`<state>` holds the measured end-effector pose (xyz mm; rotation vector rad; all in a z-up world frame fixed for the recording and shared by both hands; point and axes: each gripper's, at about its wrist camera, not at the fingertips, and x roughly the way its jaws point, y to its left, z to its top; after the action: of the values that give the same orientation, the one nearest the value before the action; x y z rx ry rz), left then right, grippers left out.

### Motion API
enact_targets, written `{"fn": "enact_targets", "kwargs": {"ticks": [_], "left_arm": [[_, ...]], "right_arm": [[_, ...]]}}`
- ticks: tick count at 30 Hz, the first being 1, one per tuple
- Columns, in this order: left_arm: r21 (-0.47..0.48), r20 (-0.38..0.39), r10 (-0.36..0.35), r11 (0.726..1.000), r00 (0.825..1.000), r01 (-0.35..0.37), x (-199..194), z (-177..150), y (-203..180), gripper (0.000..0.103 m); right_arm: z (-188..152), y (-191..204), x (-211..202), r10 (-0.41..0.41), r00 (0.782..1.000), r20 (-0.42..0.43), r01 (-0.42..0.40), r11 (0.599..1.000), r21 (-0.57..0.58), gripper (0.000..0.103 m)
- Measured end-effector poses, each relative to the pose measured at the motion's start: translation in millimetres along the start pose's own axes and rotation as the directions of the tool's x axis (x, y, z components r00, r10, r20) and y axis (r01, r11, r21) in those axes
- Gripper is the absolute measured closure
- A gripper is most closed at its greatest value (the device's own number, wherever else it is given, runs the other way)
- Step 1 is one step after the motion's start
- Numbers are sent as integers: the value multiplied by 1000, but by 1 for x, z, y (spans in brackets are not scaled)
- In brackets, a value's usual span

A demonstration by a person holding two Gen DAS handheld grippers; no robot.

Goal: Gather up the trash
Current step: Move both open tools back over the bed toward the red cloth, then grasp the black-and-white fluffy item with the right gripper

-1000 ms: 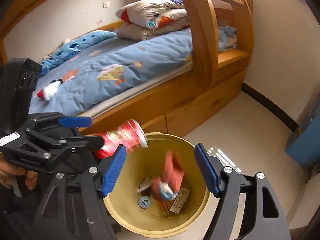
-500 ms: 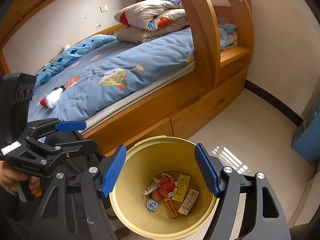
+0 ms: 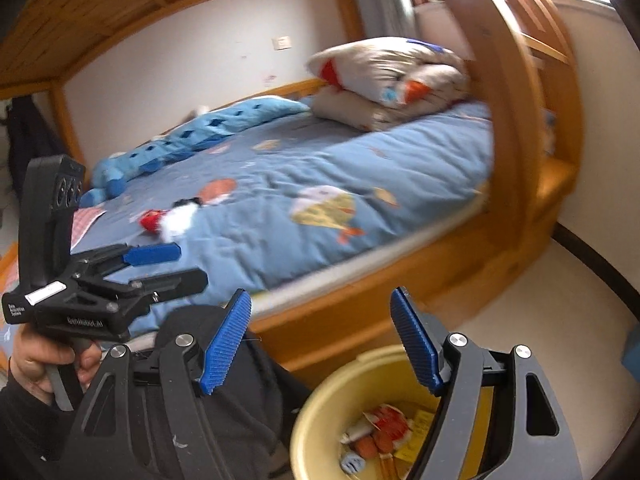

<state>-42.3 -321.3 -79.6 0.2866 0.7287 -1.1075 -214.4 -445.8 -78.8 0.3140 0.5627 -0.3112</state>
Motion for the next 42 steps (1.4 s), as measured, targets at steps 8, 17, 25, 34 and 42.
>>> {"fn": "enact_targets", "kwargs": {"ticks": [8,17,25,34,42], "left_arm": [[-147,81,186,974,979,-172,-43,0,75,4],[-294,90,383,892,919,-343,-80,-14,146,4],[-419,72,489,806,869,-418,-104,-30,205,4],[-472,31,523,759,852,-449,-103,-40,254,4],[-500,-9,510,743,860,-445,-71,-38,298,4]], "right_arm": [[35,67,39,91,995,49,-84,989,-119,13],[64,134,78,200,976,84,-174,953,-246,8],[80,187,125,247,966,74,-214,927,-307,8],[87,219,176,242,970,8,-226,915,-333,8],[94,233,243,224,968,-116,-249,926,-284,9]]}}
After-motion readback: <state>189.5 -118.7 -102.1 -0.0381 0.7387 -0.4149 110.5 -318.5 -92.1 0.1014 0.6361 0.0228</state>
